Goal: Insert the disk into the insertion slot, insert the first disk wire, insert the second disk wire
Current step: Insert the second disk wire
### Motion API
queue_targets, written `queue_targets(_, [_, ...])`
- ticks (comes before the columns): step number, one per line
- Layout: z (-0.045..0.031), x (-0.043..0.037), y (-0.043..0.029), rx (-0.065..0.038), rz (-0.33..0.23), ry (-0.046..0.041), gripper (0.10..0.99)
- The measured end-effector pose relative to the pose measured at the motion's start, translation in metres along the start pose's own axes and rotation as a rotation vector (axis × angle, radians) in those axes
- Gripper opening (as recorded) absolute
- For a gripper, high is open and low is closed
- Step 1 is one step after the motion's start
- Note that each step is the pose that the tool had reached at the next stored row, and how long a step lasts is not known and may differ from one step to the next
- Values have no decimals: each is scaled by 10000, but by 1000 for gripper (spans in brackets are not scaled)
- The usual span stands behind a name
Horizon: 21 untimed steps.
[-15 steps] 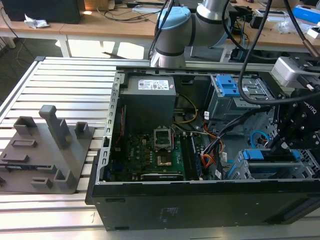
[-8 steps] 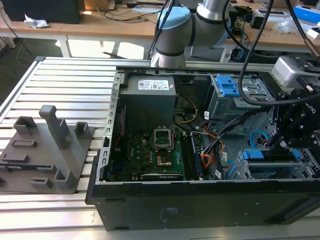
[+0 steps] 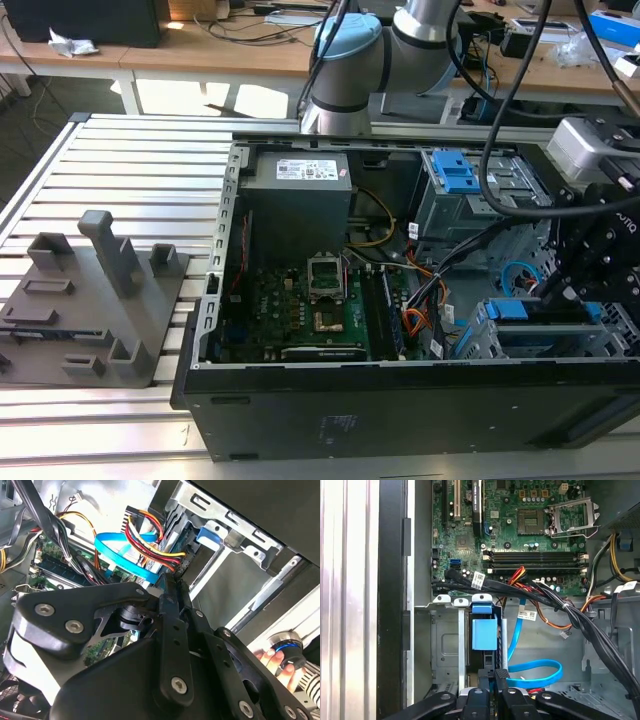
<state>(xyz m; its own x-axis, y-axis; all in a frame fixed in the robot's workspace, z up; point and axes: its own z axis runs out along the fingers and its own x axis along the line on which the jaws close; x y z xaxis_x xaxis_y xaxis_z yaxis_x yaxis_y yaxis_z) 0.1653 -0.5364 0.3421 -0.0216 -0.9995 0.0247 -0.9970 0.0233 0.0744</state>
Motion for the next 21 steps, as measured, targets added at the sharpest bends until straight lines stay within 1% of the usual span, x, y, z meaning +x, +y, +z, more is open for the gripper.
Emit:
queue_targets(3, [8,0,-11,-14,6,-3,161])
queue_targets(6, [20,0,-13,-19,3,-34,161])
queue_targets(9, [43,-1,-14,-19,3,-30,161])
queue_targets(14, [52,-1,-15,-18,2,-40,161])
queue_targets(16, [53,-1,-15,-19,2,-40,173])
queue_targets(17, [53,-1,-15,-19,2,-32,239])
queue_targets(18, [42,0,-14,-18,4,-21,239])
queue_targets(19, [9,1,-12,-19,4,-25,239])
queue_targets(21, [-148,4,0,-18,6,3,239])
